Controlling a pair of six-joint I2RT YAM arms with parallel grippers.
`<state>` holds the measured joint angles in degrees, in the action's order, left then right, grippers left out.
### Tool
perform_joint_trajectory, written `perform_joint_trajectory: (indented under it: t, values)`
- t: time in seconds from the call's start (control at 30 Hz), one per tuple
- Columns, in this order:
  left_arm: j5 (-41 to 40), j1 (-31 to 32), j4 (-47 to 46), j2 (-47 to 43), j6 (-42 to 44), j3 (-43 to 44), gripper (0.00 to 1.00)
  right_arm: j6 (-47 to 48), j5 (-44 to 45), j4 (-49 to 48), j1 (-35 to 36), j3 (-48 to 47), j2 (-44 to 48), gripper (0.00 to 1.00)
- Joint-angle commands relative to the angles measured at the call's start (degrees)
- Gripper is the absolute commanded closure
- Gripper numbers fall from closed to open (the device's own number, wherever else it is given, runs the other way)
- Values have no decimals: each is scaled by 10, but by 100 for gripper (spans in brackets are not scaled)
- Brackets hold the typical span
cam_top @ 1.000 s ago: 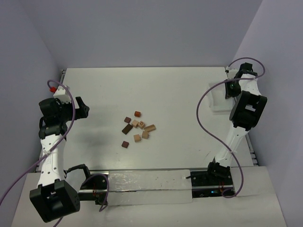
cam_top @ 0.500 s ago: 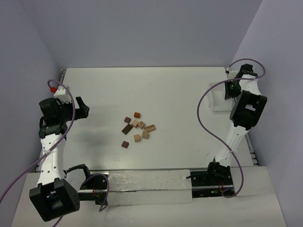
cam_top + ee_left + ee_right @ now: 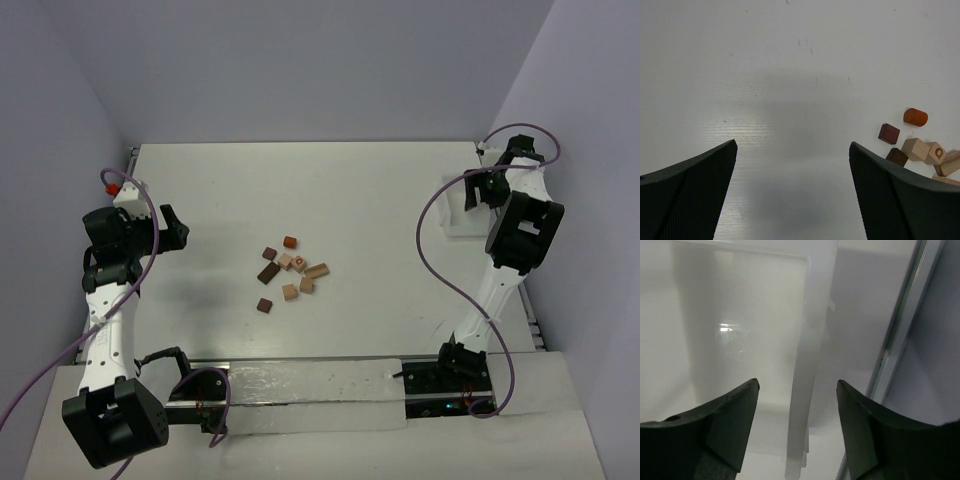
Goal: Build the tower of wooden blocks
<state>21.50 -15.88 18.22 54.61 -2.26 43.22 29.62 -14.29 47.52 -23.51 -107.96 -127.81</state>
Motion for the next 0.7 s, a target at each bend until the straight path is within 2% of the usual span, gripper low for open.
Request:
perform_joint_trajectory:
  t: [0.0,0.03,0.37,0.5,0.67]
  values:
    - [9,-5,-13,-2,6,8,1,-6,-10,-5,0,-12,26,3]
    - [9,-5,-13,-3,6,8,1,-8,-14,-4,1,-11,34,0]
    - [34,-5,-6,-4,9,12,1,-14,-38,41,23,-23,138,0]
    - [47,-6,-6,-2,9,12,1,-6,-60,56,56,-3,212,0]
    - [70,-5,-9,-6,13,8,1,0,-76,61,138,29,323,0]
